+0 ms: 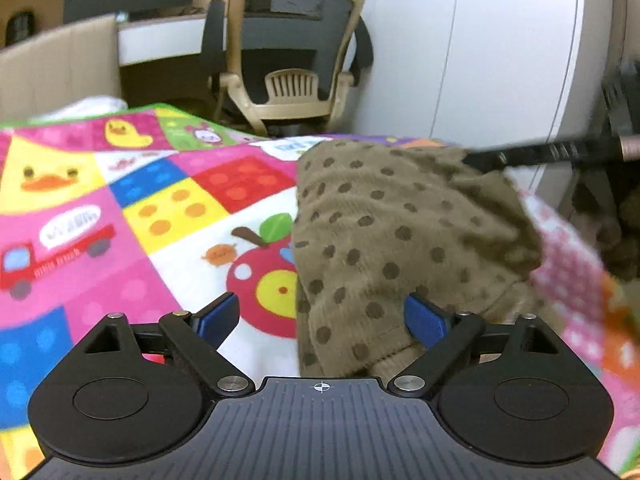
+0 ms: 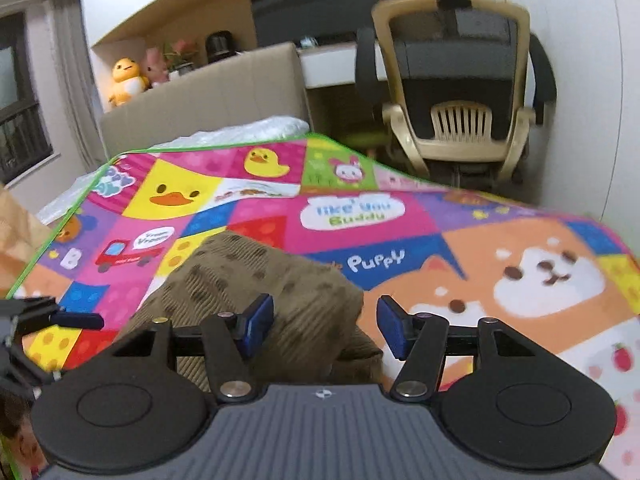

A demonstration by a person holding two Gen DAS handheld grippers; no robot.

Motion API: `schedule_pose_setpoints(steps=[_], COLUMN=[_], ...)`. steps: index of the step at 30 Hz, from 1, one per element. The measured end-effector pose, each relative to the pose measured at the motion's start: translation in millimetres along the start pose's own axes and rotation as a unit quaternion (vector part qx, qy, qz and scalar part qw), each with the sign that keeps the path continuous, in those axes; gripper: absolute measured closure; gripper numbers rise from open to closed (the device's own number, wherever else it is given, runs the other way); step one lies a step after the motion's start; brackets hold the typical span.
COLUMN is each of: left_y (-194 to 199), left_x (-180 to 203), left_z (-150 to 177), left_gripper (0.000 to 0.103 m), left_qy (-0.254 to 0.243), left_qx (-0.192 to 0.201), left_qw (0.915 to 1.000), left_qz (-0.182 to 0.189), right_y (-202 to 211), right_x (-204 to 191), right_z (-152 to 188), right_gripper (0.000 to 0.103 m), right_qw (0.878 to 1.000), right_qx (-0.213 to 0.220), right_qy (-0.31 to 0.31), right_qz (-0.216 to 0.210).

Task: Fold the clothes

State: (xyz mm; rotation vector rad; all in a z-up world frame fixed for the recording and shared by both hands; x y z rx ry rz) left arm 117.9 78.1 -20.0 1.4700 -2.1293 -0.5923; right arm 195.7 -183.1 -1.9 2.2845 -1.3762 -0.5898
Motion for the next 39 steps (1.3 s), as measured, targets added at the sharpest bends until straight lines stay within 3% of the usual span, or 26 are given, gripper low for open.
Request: schedule_pose_setpoints(steps=[2, 5, 6, 7, 8, 10, 14, 17, 19, 22, 24, 26, 30, 32, 33, 36, 39], left_y=[9, 9, 7, 5, 4, 6, 5, -9, -28, -59, -72, -82, -93, -93, -93, -89, -85], left_x=[-2, 4, 7, 11, 16, 24, 31, 32, 32, 42, 54, 63, 78, 80, 80, 75, 74], left_z=[1, 0, -1, -4, -6, -16, -38, -51, -56, -56, -54, -53, -49, -46, -44, -42, -40], left_gripper=[0.01, 0.01, 0.01, 0.01, 0.01, 0.01, 0.01, 0.011, 0.015, 0.019, 0.019, 0.019, 0.017, 0.017, 0.017, 0.017, 0.016], left_qy=[0.024, 0.035, 0.034, 0.032, 0.03, 0.025, 0.026, 0.041, 0.053, 0.041, 0.014, 0.003, -0.025, -0.045, -0.047, -0.043, -0.043], left_qx=[0.008, 0.018, 0.02, 0.023, 0.026, 0.041, 0.077, 0.086, 0.072, 0.037, 0.026, 0.017, 0.002, -0.001, -0.002, -0.005, -0.003], left_qw=[0.9992, 0.9973, 0.9968, 0.9965, 0.9962, 0.9951, 0.993, 0.9921, 0.9921, 0.9918, 0.9919, 0.9902, 0.9887, 0.9886, 0.9885, 0.9884, 0.9887], left_qz=[0.032, 0.062, 0.069, 0.074, 0.078, 0.086, 0.085, 0.082, 0.089, 0.116, 0.124, 0.138, 0.148, 0.144, 0.144, 0.146, 0.144], right_y=[11, 13, 11, 9, 11, 20, 43, 34, 21, 21, 29, 39, 50, 46, 41, 15, -27], right_x=[-2, -12, -17, -23, -29, -41, -47, -38, -24, -5, 12, 28, 38, 36, 35, 28, 14], right_z=[10, 33, 40, 44, 45, 42, 34, 53, 71, 80, 72, 58, 17, -4, -14, -34, -32], right_gripper=[0.033, 0.037, 0.047, 0.075, 0.089, 0.091, 0.091, 0.091, 0.091, 0.091, 0.089, 0.076, 0.065, 0.046, 0.046, 0.046, 0.046], right_qw=[1.0, 0.998, 0.997, 0.995, 0.994, 0.991, 0.983, 0.988, 0.988, 0.988, 0.988, 0.989, 0.993, 0.994, 0.994, 0.994, 0.999], right_qx=[-0.007, -0.036, -0.046, -0.056, -0.06, -0.051, -0.029, -0.059, -0.09, -0.092, -0.072, -0.044, 0.021, 0.05, 0.059, 0.059, 0.015], right_qy=[-0.007, -0.009, -0.009, -0.011, -0.013, -0.021, -0.049, -0.054, -0.074, -0.097, -0.113, -0.126, -0.108, -0.093, -0.089, -0.081, -0.026], right_qz=[-0.029, -0.058, -0.067, -0.08, -0.094, -0.124, -0.176, -0.135, -0.104, -0.082, -0.07, -0.058, -0.031, -0.03, -0.035, -0.052, -0.023])
Point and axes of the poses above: each gripper's, at about its wrist camera, not at the fingertips, and y roughly against the way its jaws point, x to its right, z to its underside, the point moved 2 cm from there along -y, roughly the way its jaws point, and after that the axes turned 2 degrees about z, right-handed, at the moved point
